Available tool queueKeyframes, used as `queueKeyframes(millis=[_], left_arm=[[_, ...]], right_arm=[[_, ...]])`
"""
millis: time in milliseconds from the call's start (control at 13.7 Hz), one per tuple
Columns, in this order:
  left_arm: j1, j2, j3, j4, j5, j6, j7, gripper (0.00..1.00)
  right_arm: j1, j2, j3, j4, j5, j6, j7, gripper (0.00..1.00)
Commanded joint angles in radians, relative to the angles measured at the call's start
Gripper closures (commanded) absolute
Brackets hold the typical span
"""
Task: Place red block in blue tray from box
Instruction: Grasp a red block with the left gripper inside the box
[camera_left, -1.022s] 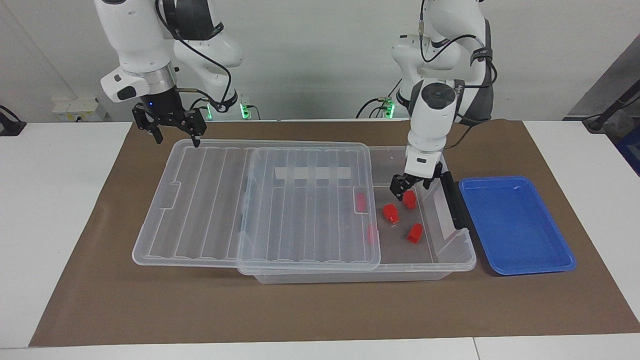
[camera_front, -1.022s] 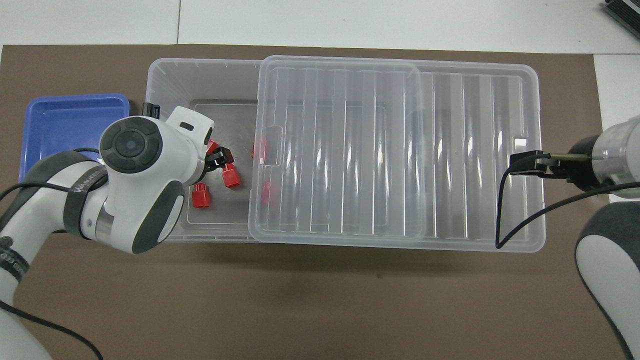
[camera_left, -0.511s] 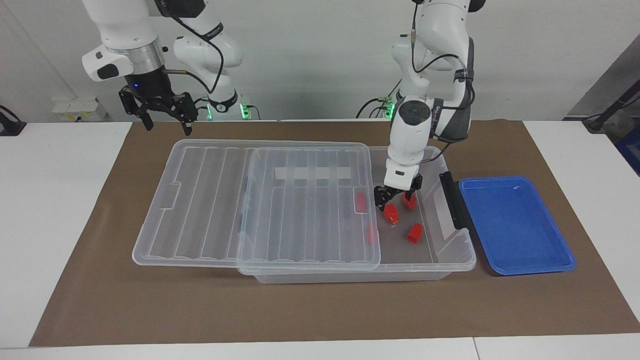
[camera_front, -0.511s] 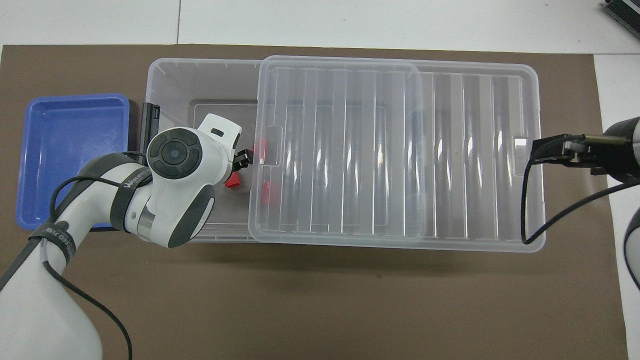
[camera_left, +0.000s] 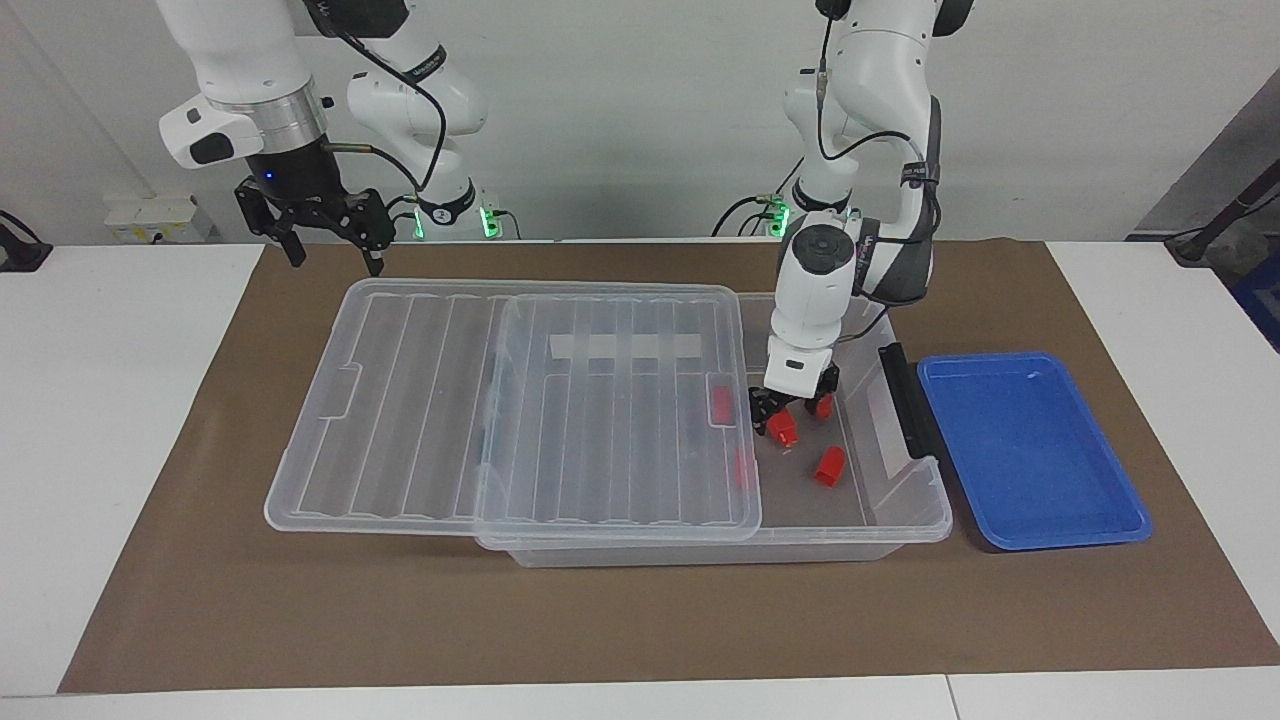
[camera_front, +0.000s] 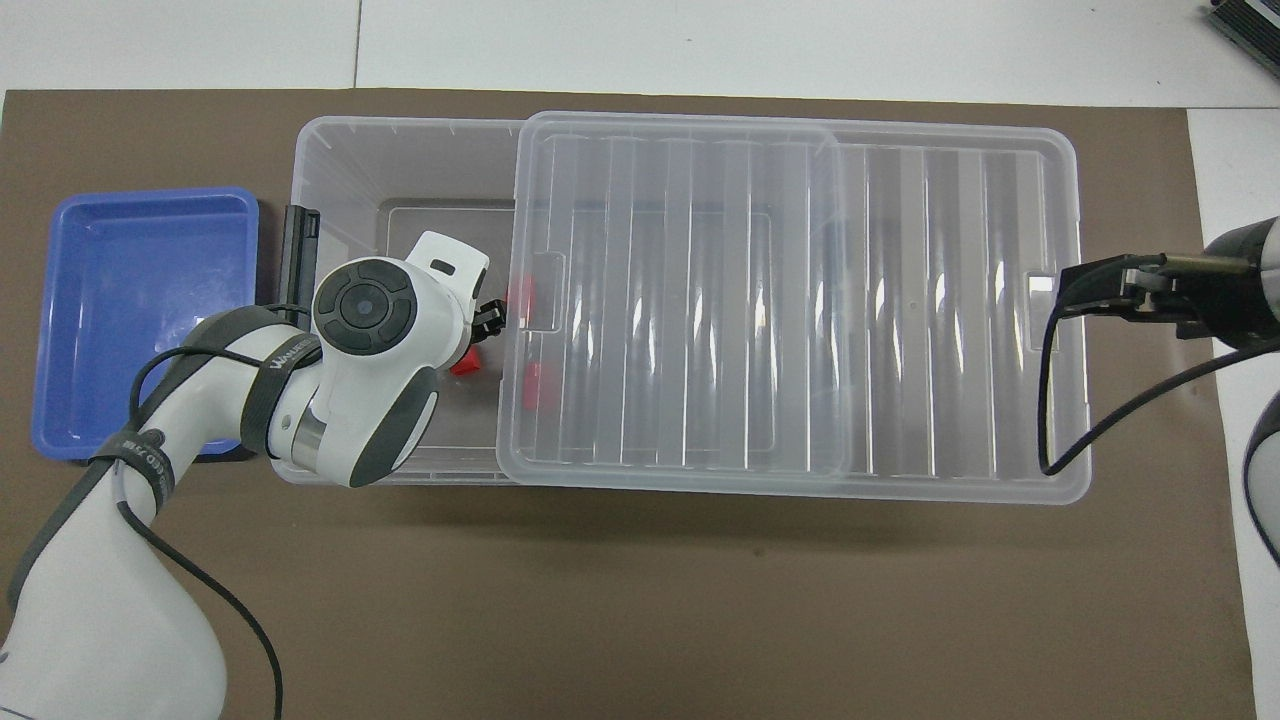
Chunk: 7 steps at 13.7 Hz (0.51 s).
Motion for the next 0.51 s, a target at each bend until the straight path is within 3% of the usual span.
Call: queueKeyframes(millis=[0, 292, 438], left_arm=[[-0.001, 0.001, 0.007, -0.021, 0.008, 0.030, 0.015, 0.00], [0.001, 0.001, 0.007, -0.057, 0.008, 0.088, 0.021, 0.00], [0.002, 0.009, 0.008, -0.088, 0.010, 0.128, 0.060, 0.00]], right_arm=[[0.008, 0.018, 0.004, 0.030, 0.008, -0.050, 0.017, 0.00], [0.059, 0.006, -0.029, 0.011, -0.005, -0.065, 0.016, 0.00], [0.124, 0.004, -0.104, 0.005, -0.005, -0.059, 0.011, 0.00]])
